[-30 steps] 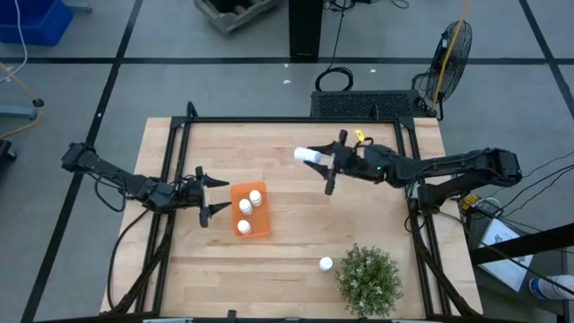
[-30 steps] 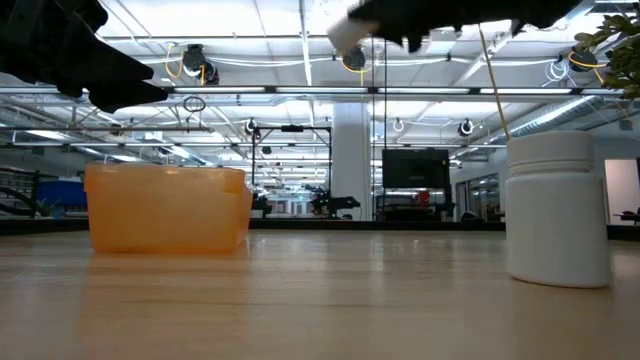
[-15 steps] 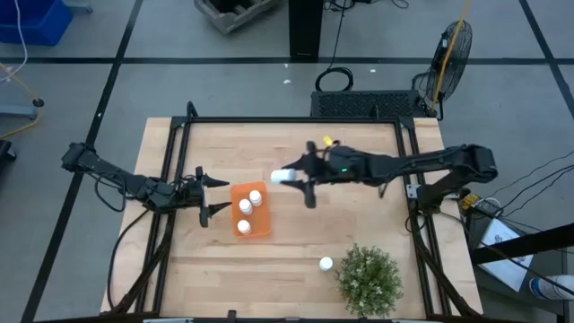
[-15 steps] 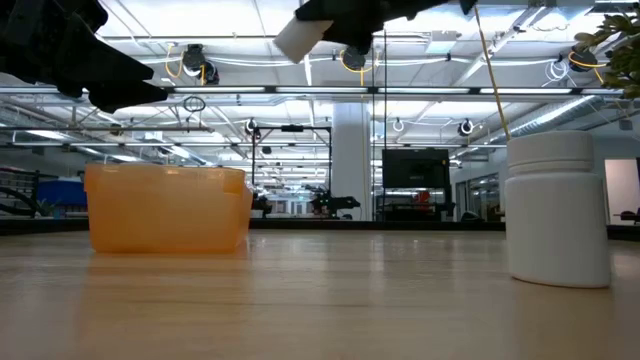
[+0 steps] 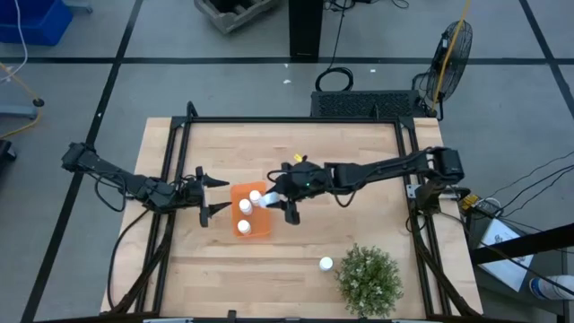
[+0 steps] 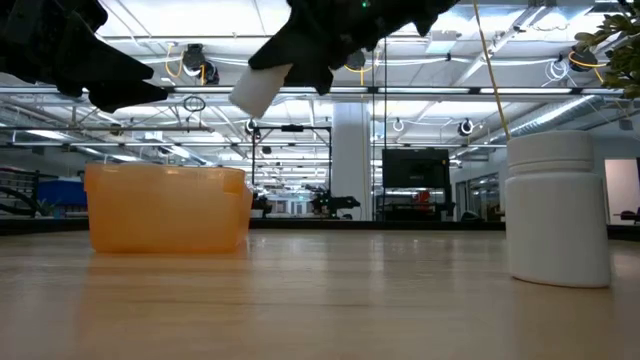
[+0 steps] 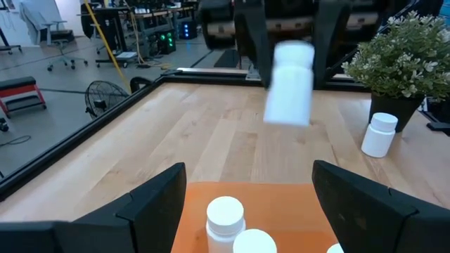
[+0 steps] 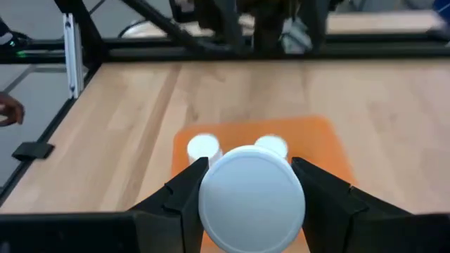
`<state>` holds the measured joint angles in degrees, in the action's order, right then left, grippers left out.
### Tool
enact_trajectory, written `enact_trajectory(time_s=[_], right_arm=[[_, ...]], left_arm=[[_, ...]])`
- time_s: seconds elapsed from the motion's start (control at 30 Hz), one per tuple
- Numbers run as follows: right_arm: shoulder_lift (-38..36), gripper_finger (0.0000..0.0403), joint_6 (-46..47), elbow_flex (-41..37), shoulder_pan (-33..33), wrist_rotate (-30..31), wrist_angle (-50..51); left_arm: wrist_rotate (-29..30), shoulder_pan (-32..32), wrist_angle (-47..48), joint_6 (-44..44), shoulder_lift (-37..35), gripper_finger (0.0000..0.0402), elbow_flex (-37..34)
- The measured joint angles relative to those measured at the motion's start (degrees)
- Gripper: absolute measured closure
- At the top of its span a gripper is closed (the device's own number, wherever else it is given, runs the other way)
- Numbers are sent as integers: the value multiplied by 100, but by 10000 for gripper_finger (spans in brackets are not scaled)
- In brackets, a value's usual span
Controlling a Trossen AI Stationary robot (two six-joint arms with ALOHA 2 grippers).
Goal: Pick and place pill bottles into a basket
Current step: Put the white medicine bottle into the orange bin
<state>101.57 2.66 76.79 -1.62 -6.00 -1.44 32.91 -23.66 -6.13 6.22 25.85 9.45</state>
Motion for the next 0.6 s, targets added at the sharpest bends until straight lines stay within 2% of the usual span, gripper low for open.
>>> enact_trajectory(time_s=[0.23, 0.6], right_arm=[[345, 239, 55, 289, -17, -199, 36], [340, 239, -227, 529, -73, -154, 319]], left_arm=[[0, -2, -1, 0, 2, 91, 0], [0, -2, 0, 0, 2, 91, 0]])
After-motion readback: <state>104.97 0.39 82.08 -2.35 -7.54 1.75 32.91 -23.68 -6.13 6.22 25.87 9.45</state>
